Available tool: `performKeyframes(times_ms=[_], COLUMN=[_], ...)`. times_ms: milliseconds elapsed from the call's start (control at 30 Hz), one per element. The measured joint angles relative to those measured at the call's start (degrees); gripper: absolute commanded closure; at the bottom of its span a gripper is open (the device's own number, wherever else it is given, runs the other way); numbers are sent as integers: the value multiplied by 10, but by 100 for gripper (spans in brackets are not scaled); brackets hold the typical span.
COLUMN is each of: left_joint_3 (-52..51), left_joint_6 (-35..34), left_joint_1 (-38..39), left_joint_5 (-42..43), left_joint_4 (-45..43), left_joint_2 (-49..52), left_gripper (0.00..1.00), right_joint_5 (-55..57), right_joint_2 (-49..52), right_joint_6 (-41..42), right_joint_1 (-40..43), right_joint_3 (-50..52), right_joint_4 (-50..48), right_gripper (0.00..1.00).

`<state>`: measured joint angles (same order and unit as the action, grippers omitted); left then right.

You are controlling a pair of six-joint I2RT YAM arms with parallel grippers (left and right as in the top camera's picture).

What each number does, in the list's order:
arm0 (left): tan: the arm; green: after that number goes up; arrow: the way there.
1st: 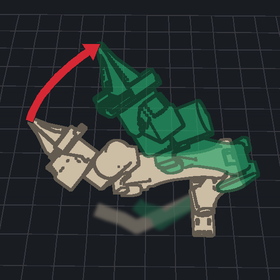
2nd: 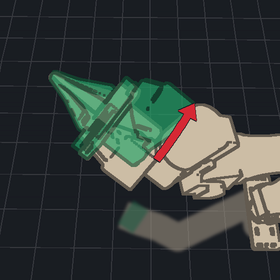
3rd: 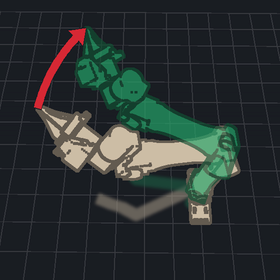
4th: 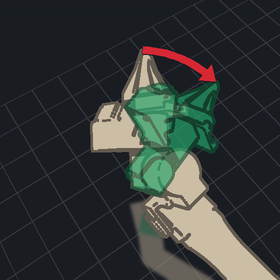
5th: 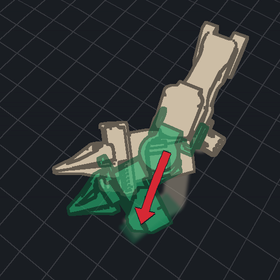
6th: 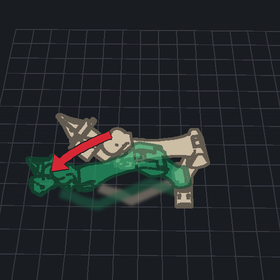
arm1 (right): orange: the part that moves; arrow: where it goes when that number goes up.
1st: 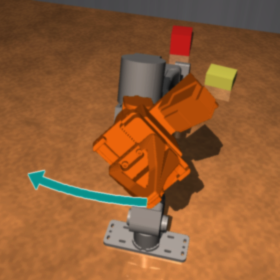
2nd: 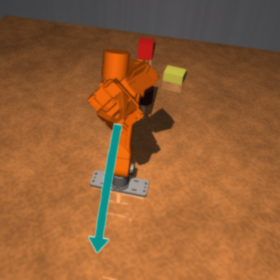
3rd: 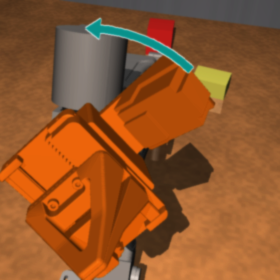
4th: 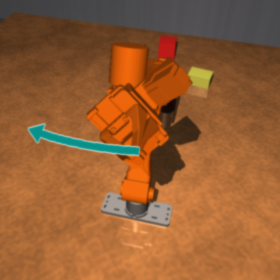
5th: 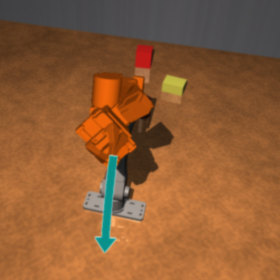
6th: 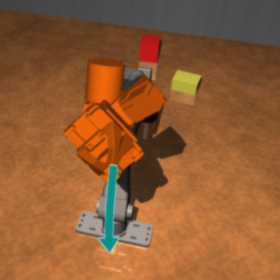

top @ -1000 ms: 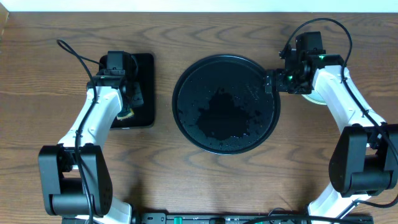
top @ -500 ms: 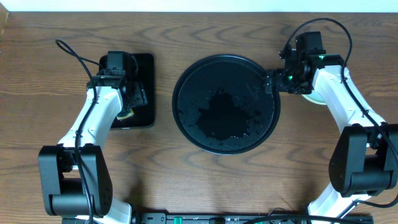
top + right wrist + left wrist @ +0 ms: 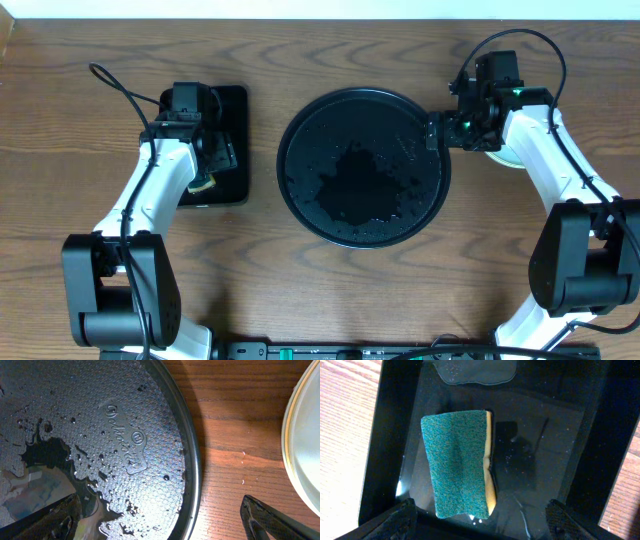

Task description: Clean dirty plates on tray and stack at the side

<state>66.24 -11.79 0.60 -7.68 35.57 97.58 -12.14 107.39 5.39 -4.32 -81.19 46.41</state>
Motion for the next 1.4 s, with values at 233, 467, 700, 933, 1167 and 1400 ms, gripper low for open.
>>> performKeyframes(times_ms=[233,467,700,933,1167,1400], left_joint_3=[0,0,0,0,0,0], left_joint_6=[0,0,0,0,0,0], left_joint_1=[0,0,0,0,0,0], left_joint_5=[0,0,0,0,0,0], left_joint_4=[0,0,0,0,0,0], left_joint_2=[0,0,0,0,0,0], left_gripper=[18,18,17,18,18,17], right_joint_5=[0,2,5,63,88,96], right_joint_2=[0,-64,-287,-523,-714,-905], right_joint_6=[0,0,0,-5,-80,-129], right_joint_1=[0,0,-1,-2,-2,9], right_joint_3=[0,7,8,5,16,193], right_joint_4=[0,1,-2,-3,16,-61], right_gripper=[1,1,1,1,1,1])
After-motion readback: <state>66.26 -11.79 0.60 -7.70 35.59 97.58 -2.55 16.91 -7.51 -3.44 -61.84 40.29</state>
